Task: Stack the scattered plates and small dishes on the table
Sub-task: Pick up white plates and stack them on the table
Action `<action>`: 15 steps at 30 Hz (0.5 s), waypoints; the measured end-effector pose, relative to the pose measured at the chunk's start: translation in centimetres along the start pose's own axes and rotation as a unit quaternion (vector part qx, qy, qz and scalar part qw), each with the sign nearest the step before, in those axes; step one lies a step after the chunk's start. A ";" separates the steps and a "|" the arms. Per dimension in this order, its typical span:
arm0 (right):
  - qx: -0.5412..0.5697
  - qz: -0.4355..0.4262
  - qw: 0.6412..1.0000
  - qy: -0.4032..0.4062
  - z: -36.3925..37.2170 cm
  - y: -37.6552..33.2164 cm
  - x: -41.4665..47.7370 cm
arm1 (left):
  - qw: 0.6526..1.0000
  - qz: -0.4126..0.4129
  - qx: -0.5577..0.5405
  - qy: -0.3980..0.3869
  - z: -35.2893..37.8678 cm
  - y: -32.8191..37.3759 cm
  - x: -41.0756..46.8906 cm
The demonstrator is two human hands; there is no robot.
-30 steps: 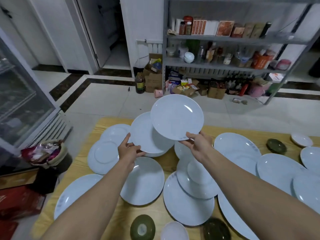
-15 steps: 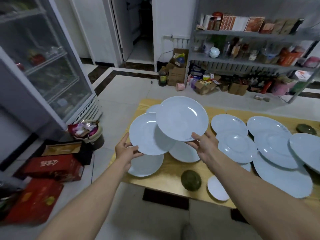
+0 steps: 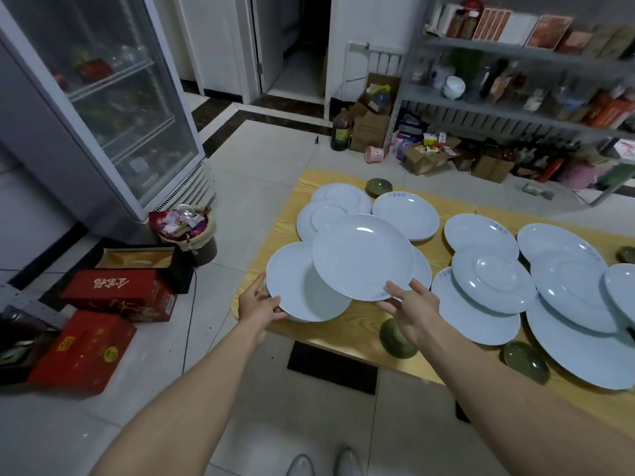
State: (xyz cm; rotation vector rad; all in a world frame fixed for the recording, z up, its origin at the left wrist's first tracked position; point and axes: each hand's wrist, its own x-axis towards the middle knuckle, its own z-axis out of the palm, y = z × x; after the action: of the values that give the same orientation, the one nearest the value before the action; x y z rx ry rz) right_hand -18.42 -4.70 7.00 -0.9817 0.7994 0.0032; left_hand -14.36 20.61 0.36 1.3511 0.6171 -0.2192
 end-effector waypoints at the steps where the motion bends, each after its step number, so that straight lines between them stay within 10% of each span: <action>1: -0.004 0.007 1.000 0.000 -0.1 0.4 0.2 | 1.000 -0.003 0.004 -0.001 0.0 -0.3 0.3; 15: -0.056 0.053 0.997 -0.006 2.1 5.7 3.0 | 0.998 -0.010 0.043 0.034 -1.4 -2.0 4.3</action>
State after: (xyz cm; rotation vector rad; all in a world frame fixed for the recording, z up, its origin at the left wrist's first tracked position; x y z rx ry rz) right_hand -16.96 -0.91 1.62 -1.0441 0.8456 0.1468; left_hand -12.19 22.34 -3.71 1.4403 0.6846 -0.2190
